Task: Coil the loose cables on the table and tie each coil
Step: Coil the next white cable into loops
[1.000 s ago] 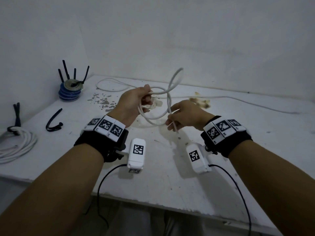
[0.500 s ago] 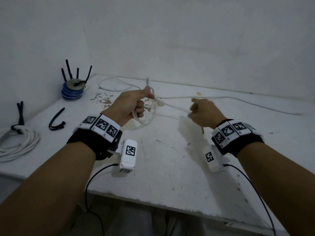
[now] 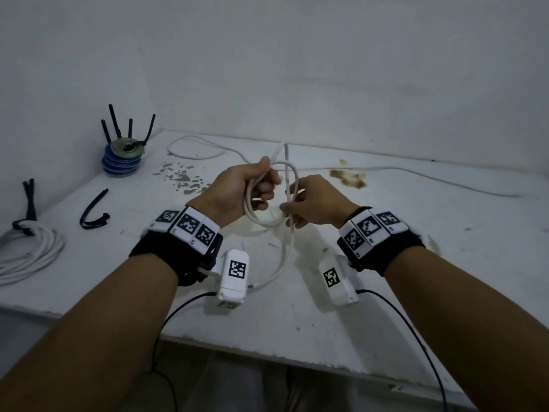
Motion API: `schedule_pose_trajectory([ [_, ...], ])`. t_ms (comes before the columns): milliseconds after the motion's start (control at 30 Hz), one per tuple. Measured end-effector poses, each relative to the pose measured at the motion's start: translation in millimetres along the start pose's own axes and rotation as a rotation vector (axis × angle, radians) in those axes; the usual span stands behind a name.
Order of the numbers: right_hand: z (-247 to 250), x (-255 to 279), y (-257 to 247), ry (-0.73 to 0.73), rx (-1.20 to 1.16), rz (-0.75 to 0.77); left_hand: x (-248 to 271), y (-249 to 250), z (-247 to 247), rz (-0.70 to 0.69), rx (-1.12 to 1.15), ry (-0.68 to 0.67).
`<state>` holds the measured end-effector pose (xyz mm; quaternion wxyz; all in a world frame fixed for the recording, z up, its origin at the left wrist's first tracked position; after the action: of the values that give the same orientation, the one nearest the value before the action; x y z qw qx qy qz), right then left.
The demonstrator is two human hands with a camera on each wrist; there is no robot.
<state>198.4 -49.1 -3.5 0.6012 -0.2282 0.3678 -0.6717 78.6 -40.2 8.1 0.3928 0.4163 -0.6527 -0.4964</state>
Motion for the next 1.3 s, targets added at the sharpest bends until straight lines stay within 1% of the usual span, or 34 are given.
schedule_pose_trajectory([
  [67,2,-1,1,0.040,0.044,0.005,1,1,0,0.019,0.010,-0.005],
  [133,12,-5,-4,0.130,0.125,0.056,1,6,6,0.021,-0.015,0.042],
  [233,19,-8,-17,0.171,0.226,0.134,-3,22,18,-0.086,-0.149,0.169],
  [300,32,-14,-14,0.201,0.401,0.155,-5,31,36,-0.146,-0.189,0.275],
  [333,45,-18,-9,0.237,0.502,0.155,-4,34,45,-0.156,-0.205,0.308],
  [367,60,-21,-4,0.286,0.566,0.148,-4,35,52,-0.145,-0.226,0.311],
  [433,84,-25,2,0.387,0.584,0.148,0,31,55,-0.104,-0.275,0.270],
  [467,91,-25,2,0.432,0.577,0.153,1,30,53,-0.107,-0.308,0.266],
  [533,93,-24,-2,0.489,0.479,0.142,1,31,43,-0.125,-0.373,0.284],
  [633,83,-20,-6,0.487,0.073,0.056,0,39,30,-0.175,-0.364,0.323],
  [667,82,-17,-7,0.475,0.005,0.031,1,44,30,-0.194,-0.327,0.348],
  [700,79,-16,-8,0.430,0.012,0.025,1,47,33,-0.207,-0.274,0.370],
  [767,67,-13,-6,0.263,0.119,0.052,3,53,36,-0.213,-0.165,0.365],
  [800,62,-11,-4,0.167,0.206,0.073,4,53,37,-0.200,-0.122,0.347],
  [833,61,-10,2,0.100,0.311,0.088,4,51,39,-0.181,-0.096,0.329],
  [867,66,-10,9,0.082,0.429,0.088,5,49,41,-0.163,-0.093,0.315],
  [900,76,-11,15,0.122,0.526,0.072,5,45,43,-0.148,-0.106,0.306],
  [933,87,-12,17,0.201,0.564,0.056,6,42,45,-0.135,-0.125,0.300],
  [967,98,-13,17,0.296,0.512,0.047,6,37,46,-0.123,-0.141,0.293],
  [1000,109,-13,15,0.386,0.371,0.043,6,34,45,-0.115,-0.155,0.285],
  [1033,117,-13,12,0.455,0.182,0.032,5,30,44,-0.106,-0.167,0.276],
  [1067,122,-12,9,0.503,-0.002,0.020,5,26,43,-0.091,-0.175,0.267],
  [1100,123,-12,6,0.530,-0.136,0.012,5,21,41,-0.068,-0.179,0.256],
  [1200,112,-14,1,0.513,-0.382,-0.040,6,10,35,-0.018,-0.137,0.219],
  [1300,82,-13,5,0.410,-0.527,-0.149,6,4,32,-0.019,-0.080,0.226],
])
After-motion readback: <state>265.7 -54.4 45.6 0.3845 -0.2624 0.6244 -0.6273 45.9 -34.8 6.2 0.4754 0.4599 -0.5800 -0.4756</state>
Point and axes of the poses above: each hand's wrist, its own x-axis away from the middle knuckle, its own z-axis out of the back of the hand, y = z × x, the point moved 10 cm from there along -x, towards the middle knuckle, and after that the axes turned 15 degrees about y, right-handed, at the moved point
